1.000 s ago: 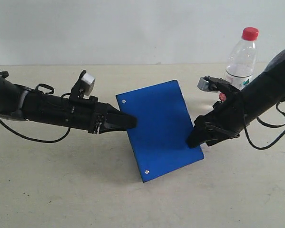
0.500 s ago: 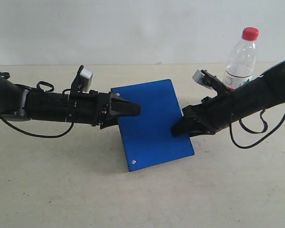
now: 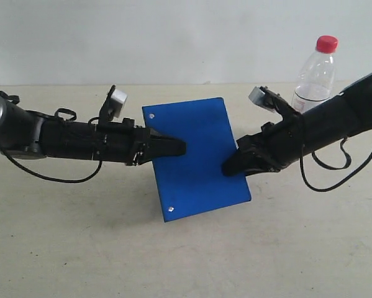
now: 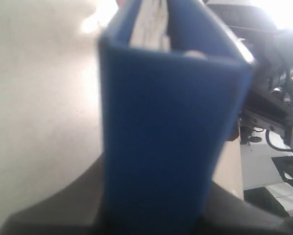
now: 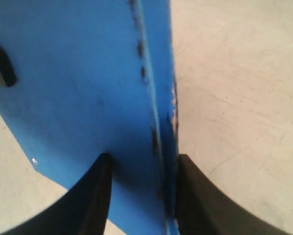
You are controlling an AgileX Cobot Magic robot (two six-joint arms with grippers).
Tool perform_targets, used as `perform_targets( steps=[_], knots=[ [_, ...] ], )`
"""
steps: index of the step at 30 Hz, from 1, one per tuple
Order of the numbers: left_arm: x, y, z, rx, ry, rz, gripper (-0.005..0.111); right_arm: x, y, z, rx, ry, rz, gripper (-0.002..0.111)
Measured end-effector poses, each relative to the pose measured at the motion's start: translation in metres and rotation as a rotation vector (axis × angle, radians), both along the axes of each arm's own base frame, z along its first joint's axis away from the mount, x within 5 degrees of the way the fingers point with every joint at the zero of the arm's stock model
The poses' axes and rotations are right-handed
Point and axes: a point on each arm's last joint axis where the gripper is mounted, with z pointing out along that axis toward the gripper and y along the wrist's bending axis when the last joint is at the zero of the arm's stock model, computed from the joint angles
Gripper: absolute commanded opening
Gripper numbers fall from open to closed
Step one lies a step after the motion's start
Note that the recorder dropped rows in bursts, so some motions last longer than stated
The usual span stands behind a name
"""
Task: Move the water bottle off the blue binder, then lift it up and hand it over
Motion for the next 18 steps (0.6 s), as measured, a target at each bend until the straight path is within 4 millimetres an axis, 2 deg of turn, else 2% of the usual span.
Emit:
perform_targets(
  steps=[3, 6, 10, 14, 16, 18],
  knots=[
    [-0.002, -0.002, 0.013, -0.01, -0.049, -0.03, 0.005, -0.006, -0.003, 0.022, -0.058, -0.033, 0.034, 0.008],
    [-0.006, -0.005, 0.038, 0.022, -0.134, -0.074, 0.005, -0.017, -0.007, 0.049, -0.148, -0.08, 0.085, 0.008],
    [-0.012, -0.003, 0.078, 0.219, -0.286, -0.078, 0.005, -0.031, -0.024, 0.081, -0.37, -0.14, 0.087, 0.008],
    [-0.018, 0.008, 0.105, 0.409, -0.384, 0.022, 0.005, -0.042, -0.047, 0.101, -0.6, -0.179, 0.077, 0.008],
    [-0.025, 0.013, 0.117, 0.445, -0.412, 0.061, 0.005, -0.044, -0.053, 0.107, -0.652, -0.185, 0.044, 0.007],
    [-0.037, 0.016, 0.124, 0.457, -0.416, 0.081, 0.005, -0.046, -0.056, 0.113, -0.671, -0.191, 0.016, 0.001]
  ],
)
